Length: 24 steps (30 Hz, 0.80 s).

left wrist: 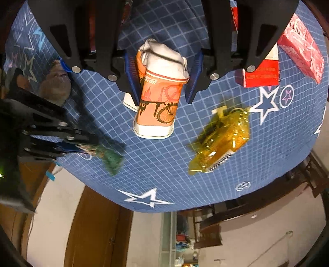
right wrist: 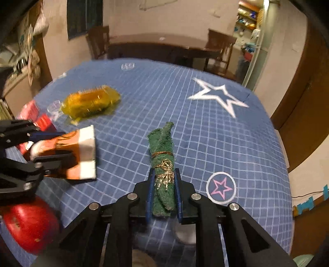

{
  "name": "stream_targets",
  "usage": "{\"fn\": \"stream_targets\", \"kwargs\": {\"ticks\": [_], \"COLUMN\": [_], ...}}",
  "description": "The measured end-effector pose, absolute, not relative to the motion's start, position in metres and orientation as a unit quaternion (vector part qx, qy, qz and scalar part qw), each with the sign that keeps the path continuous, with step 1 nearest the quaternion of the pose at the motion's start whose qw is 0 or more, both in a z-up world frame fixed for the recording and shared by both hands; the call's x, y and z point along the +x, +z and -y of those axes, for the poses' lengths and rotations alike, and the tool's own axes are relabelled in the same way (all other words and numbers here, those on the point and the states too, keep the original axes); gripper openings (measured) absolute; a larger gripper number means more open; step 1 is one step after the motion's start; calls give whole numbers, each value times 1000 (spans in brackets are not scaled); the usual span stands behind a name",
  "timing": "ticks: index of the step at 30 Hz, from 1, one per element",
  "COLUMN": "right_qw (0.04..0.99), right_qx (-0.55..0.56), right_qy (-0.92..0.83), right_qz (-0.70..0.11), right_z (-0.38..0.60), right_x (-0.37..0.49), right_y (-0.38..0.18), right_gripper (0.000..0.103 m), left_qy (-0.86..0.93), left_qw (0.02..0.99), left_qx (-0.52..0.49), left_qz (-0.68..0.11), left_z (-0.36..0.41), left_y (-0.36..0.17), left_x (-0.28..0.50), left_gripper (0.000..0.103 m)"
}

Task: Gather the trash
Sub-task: 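Grasp the green cloth bundle with the right tool, then carry the paper cup in the left tool and green cloth in the right tool to the bin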

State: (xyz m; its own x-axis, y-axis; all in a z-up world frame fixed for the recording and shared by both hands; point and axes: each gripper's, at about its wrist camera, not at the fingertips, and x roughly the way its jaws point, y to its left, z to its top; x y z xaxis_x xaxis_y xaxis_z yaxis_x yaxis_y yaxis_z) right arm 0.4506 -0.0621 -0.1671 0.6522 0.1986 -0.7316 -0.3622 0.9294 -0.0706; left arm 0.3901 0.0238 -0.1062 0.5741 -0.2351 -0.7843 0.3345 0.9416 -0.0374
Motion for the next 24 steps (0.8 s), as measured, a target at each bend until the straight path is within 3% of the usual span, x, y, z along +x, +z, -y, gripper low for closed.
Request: {"fn": "stream_targets", "kwargs": {"ticks": [7, 24], "right_qw": [931, 973], "right_qx": [-96, -41], "right_qy": [143, 120], "right_qz": [-322, -190], "right_z": [62, 60], "right_x": [393, 202], "right_y": [-141, -95], "right_gripper": [18, 18], "left_qy": [-105, 0], "left_qw": [914, 974], "left_qx": [22, 18], "left_qz": [-391, -227], "left_z": [-48, -43], "left_y": [-89, -31], "left_x": [365, 186], "left_gripper": [38, 38]}}
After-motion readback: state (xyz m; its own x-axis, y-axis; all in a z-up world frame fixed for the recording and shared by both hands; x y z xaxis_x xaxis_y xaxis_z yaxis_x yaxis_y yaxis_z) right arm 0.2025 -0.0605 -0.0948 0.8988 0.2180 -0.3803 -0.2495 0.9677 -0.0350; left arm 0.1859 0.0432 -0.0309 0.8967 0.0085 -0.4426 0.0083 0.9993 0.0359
